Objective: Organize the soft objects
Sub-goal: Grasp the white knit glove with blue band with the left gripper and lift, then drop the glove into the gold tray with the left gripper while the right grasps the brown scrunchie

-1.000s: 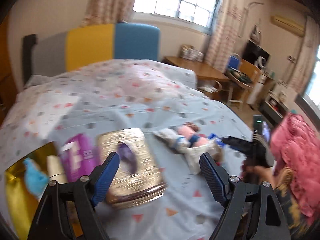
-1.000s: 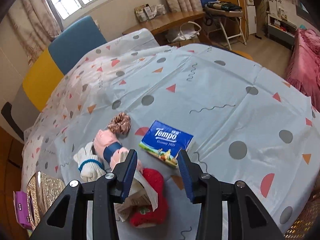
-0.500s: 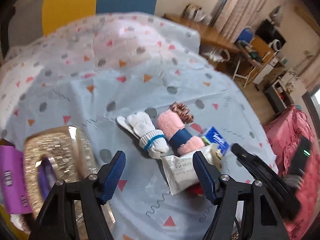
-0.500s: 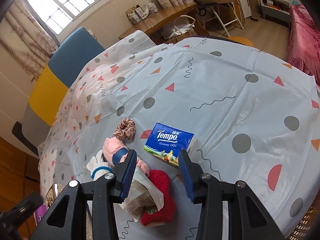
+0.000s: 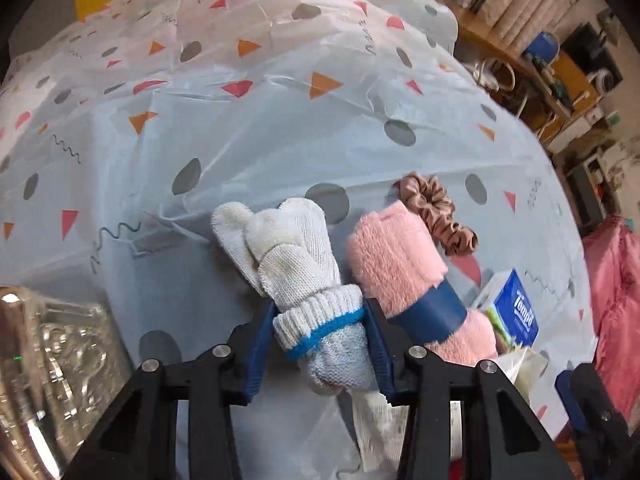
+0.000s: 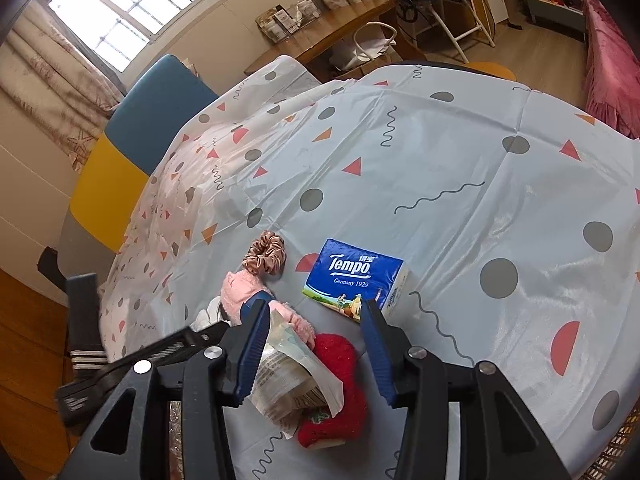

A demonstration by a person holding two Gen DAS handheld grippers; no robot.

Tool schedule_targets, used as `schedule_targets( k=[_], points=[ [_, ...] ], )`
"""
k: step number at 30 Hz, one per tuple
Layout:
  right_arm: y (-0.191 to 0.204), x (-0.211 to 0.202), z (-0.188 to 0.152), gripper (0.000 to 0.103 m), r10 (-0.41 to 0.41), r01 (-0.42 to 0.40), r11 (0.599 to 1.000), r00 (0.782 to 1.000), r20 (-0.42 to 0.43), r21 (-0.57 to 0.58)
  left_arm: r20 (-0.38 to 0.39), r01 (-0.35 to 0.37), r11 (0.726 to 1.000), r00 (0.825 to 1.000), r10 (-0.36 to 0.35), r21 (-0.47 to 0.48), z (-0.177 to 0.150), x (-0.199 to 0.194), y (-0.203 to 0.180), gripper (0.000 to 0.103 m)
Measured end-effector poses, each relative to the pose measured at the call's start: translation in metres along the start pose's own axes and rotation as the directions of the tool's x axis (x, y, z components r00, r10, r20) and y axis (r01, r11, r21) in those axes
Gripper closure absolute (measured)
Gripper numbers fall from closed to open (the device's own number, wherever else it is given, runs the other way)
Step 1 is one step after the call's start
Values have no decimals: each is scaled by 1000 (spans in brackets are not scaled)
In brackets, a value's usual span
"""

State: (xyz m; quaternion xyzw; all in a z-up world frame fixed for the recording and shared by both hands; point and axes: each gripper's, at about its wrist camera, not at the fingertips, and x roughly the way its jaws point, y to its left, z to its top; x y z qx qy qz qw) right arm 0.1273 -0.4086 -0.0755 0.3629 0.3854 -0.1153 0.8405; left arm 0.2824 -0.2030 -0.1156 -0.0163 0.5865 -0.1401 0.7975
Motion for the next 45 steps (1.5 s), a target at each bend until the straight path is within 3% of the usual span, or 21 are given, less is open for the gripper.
schedule_targets(
  k=[3,9,13,19,24,31,35,39,40,41,45],
  points=[
    [-1,1,0,56,7,-7,1000,1000,-3,7,11,-15,999,1000,15,46,-6,-1,-4,57],
    [-3,2,0,56,8,-8,1000,1000,-11,13,2,-29,999,1000,29,37,-17,-2,5,59],
    [-1,7,-2,56,16,-16,1000,999,-34,9,32,-49,998,998,48,31,-17,-20,10,63],
    [21,8,10,56,29,-31,997,999,-32,-64,113,-9,1000,994,7,15,-1,-62,16,63],
    [53,45,38,56,7,-23,986,995,-100,-163,171,12,1000,985,-9,-12,9,-98,30,63],
    [77,130,65,52,-74,37,989,962,-263,-141,212,48,997,977,-35,-60,29,-132,44,63],
    [86,172,60,52,-173,112,974,927,-333,-195,258,84,990,965,-52,-112,35,-166,61,63],
    [98,181,55,50,-216,137,952,935,-283,-273,334,77,992,942,-39,-102,37,-212,80,63],
    [100,181,53,57,-234,149,943,932,-276,-298,356,75,992,934,-33,-105,37,-226,91,63],
    [102,182,52,72,-257,165,931,929,-265,-326,368,77,991,929,-30,-114,36,-235,100,63],
    [104,181,48,82,-290,182,908,923,-252,-378,445,23,987,894,52,-160,25,-273,157,63]
  ],
)
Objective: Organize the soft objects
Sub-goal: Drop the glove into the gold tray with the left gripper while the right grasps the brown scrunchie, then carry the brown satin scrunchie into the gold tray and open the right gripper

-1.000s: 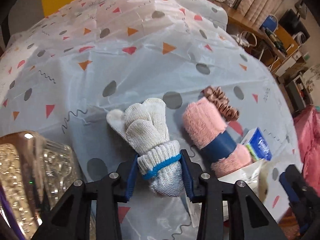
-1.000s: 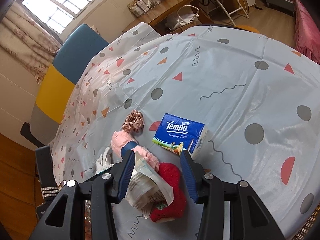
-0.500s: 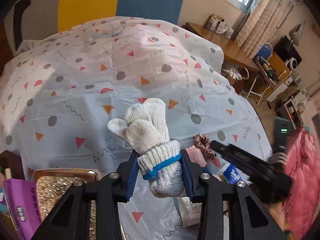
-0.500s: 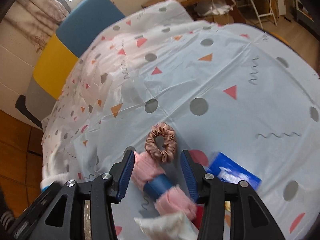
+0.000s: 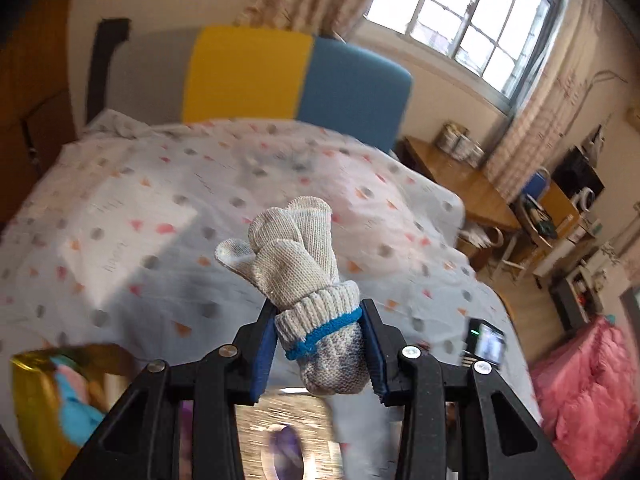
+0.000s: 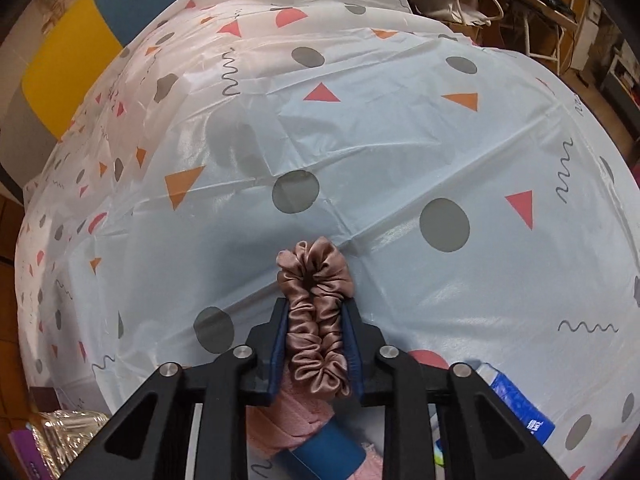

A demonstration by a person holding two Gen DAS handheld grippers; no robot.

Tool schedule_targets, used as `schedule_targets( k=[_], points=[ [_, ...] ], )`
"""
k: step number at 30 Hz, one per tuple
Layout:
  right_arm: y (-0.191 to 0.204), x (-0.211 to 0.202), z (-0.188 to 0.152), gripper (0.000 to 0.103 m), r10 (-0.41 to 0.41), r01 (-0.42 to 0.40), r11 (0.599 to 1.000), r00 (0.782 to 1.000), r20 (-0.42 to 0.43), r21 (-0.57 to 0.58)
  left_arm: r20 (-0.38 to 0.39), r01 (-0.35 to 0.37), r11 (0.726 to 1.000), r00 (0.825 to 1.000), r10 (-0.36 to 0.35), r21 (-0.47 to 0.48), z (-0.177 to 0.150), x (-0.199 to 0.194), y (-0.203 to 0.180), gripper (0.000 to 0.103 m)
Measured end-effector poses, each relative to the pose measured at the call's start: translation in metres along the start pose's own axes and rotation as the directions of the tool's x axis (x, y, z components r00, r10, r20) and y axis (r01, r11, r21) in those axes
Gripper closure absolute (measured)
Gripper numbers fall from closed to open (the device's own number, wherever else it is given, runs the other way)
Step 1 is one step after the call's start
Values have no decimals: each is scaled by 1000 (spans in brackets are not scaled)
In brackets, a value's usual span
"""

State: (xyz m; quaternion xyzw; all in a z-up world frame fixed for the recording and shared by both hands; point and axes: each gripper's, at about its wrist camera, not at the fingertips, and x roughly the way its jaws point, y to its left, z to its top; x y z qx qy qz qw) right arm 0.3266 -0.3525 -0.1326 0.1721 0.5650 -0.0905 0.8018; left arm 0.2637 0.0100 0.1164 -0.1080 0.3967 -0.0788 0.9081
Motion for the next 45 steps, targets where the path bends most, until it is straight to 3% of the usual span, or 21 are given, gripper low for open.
schedule_targets(
  k=[4,8,12,19,24,27,29,31,35,38,45],
  points=[
    [17,-7,-1,84,-25,28,998,999,37,-59,40,-86,992,995,90,-96,1,-22,81,63],
    [49,-26,-10,84,8,11,987,993,117,-161,31,-187,960,980,198,-206,-21,-35,164,63],
    [84,-45,-28,84,64,-21,965,985,158,-263,-16,-279,921,958,286,-272,-61,-41,229,63],
    [112,-69,-70,84,86,-12,914,983,165,-406,-111,-362,845,931,347,-395,-144,-42,314,63],
    [112,-76,-109,85,99,-27,894,985,138,-448,-185,-385,820,923,338,-424,-199,-33,339,62],
    [110,-72,-132,85,106,-48,885,989,99,-464,-207,-374,826,927,314,-421,-220,-27,341,58],
    [106,-66,-144,85,110,-65,885,991,71,-461,-197,-361,838,932,305,-409,-227,-26,338,52],
    [101,-58,-153,85,120,-93,894,992,34,-437,-188,-379,844,925,331,-380,-231,-27,331,41],
    [87,-30,-168,84,133,-141,920,990,-47,-365,-140,-390,856,921,364,-340,-233,-40,317,34],
    [80,-32,-169,84,177,-174,925,984,-22,-337,-83,-402,862,914,397,-309,-235,-56,305,26],
    [73,-35,-181,84,212,-187,907,977,23,-378,-47,-397,868,914,402,-297,-253,-78,279,26]
  ],
)
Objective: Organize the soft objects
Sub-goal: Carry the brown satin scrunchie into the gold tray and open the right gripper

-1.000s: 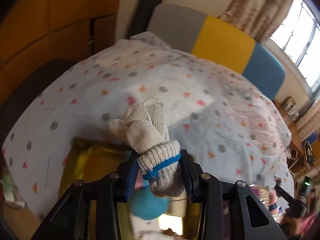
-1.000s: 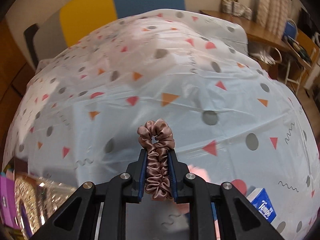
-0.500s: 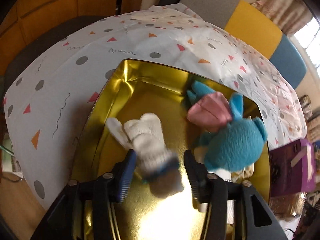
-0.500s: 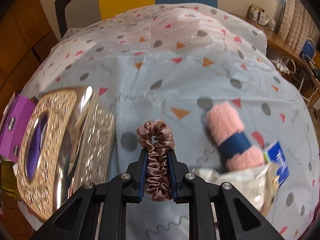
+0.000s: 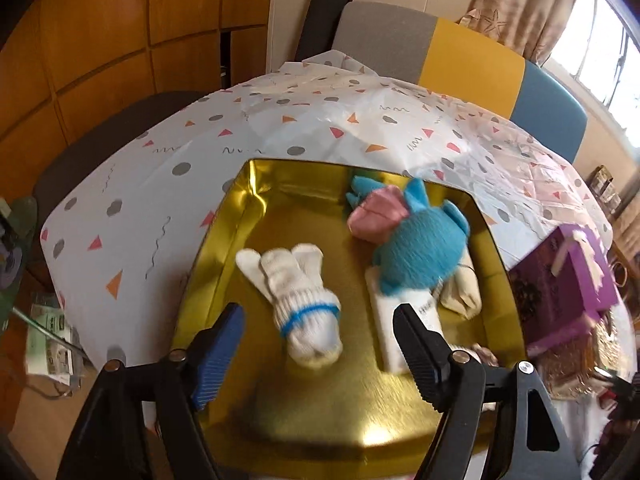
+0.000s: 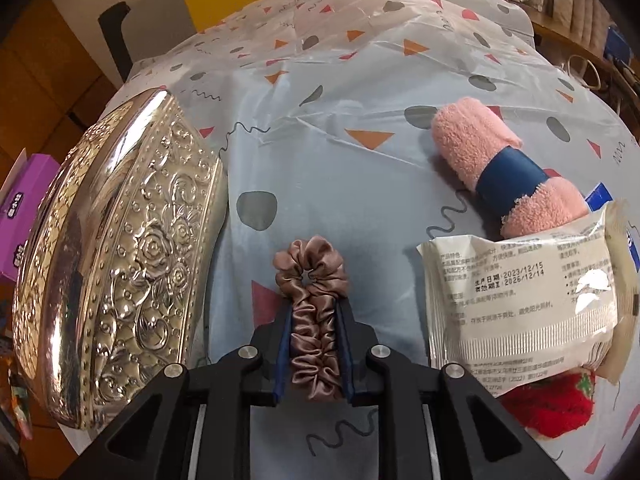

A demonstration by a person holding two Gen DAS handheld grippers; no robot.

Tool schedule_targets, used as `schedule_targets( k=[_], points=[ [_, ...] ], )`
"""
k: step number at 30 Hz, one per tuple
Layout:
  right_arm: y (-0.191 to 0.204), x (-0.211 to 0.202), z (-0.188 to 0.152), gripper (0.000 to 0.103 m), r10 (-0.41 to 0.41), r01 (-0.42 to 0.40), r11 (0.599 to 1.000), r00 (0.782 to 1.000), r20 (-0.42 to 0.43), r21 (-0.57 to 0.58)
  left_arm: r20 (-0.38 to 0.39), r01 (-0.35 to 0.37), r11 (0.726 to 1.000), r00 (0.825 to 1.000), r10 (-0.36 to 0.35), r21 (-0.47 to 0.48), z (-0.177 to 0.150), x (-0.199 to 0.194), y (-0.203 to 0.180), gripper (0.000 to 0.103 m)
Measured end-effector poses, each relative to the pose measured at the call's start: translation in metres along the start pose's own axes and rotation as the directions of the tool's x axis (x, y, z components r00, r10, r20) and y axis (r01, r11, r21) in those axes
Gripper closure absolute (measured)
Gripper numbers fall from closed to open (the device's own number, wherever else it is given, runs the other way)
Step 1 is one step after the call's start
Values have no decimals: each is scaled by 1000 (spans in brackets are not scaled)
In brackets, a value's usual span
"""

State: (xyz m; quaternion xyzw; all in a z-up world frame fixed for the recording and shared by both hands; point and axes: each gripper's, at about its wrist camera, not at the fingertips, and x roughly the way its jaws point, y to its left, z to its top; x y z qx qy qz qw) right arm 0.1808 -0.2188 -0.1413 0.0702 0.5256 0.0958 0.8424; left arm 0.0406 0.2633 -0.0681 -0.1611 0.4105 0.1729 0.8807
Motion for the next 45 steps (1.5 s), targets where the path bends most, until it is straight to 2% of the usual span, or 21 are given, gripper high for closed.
schedule_targets(
  k=[4,8,16,19,23,27,32,35,37,40,45],
  points=[
    [10,-3,-8,77,-22,23,997,999,24,-70,5,9,1000,1000,-9,-8,-14,-13,-5,26],
    [23,-3,-14,75,-95,101,984,994,52,-146,30,10,1000,999,-10,4,-26,-25,-9,26],
    [23,-5,-15,77,-114,122,984,991,66,-127,91,-5,995,996,-4,98,-40,-46,-19,26],
    [19,-7,-13,83,-134,140,986,989,67,-90,107,-6,993,994,-7,119,-42,-51,-21,23],
    [5,-22,-10,85,-176,176,984,981,86,12,125,0,990,992,-18,142,-45,-56,-22,20],
    [0,-58,-2,85,-179,166,982,967,183,86,112,9,991,993,-25,136,-46,-54,-19,20],
    [29,-118,9,85,-101,92,995,938,333,43,88,32,993,995,-42,111,-45,-48,-14,20],
    [70,-151,7,85,22,10,997,914,406,-75,87,37,995,995,-45,88,-44,-47,-7,20],
    [100,-164,2,85,103,-35,986,900,424,-165,82,26,997,996,-32,69,-41,-45,0,20],
    [152,-169,-6,85,249,-135,942,895,369,-308,85,21,1000,996,-22,22,-38,-46,14,20],
    [239,-130,-28,85,373,-254,838,912,169,-482,99,-12,1000,995,13,-10,-37,-49,31,20]
  ],
)
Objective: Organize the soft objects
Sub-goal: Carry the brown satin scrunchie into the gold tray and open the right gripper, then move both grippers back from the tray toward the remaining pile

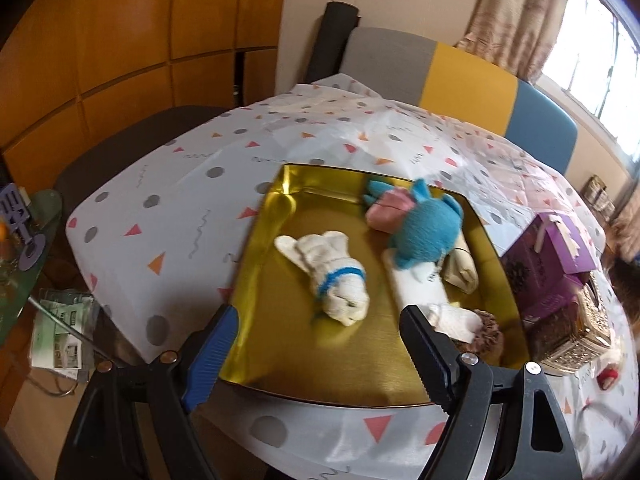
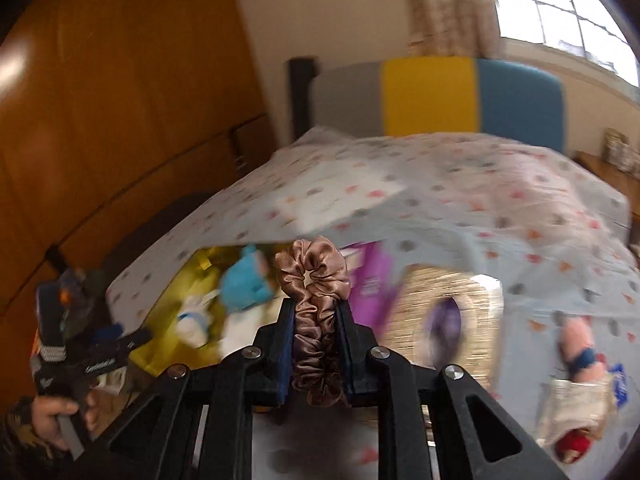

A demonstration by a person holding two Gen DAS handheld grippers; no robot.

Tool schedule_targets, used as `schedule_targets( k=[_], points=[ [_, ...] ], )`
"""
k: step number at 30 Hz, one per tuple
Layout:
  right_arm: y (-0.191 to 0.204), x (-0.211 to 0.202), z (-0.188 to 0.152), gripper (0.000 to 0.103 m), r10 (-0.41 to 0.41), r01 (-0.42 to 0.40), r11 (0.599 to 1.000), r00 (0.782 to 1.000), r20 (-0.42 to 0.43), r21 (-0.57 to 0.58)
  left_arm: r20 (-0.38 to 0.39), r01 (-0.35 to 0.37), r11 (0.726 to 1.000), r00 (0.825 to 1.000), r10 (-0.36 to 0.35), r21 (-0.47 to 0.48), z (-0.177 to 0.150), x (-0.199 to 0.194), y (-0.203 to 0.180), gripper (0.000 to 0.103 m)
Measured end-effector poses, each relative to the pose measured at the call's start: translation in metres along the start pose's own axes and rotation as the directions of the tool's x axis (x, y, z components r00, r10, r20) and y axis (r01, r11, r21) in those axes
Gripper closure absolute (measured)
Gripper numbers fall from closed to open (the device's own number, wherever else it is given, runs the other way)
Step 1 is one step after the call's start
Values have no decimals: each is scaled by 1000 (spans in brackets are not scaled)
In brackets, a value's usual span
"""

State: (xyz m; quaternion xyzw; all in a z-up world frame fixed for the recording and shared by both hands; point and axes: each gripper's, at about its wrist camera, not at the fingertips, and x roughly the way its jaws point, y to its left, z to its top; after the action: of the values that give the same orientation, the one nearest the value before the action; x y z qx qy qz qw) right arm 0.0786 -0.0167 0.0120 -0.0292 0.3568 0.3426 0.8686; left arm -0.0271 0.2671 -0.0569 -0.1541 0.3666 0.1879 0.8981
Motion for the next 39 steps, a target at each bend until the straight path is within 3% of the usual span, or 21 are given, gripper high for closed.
schedule_targets(
  k=[6,9,15,21,31,34,39],
  points=[
    [55,85,-15,78,147,-152,988,976,-159,-16,-5,-20,1000,1000,20,-24,-2,1,15,20],
    [64,114,-28,69,168,-173,985,959,-230,-1,-8,-26,999,1000,26,-18,-3,3,16,20],
    [63,121,-45,62,147,-152,988,956,-255,2,-31,-19,1000,999,18,-7,-9,11,10,20],
    [52,93,-39,57,138,-141,990,971,-195,-4,-12,-3,1000,1000,3,29,-8,4,0,20],
    [-3,16,-32,57,-20,20,1000,999,-39,17,-11,26,994,1000,-25,104,-10,-5,-24,20],
    [-33,-10,-32,57,-85,84,995,996,7,57,-12,41,991,999,-39,125,-11,-8,-32,20],
    [-99,-55,-36,57,-238,224,958,969,59,177,-9,60,986,998,-60,157,-12,-14,-48,20]
  ],
)
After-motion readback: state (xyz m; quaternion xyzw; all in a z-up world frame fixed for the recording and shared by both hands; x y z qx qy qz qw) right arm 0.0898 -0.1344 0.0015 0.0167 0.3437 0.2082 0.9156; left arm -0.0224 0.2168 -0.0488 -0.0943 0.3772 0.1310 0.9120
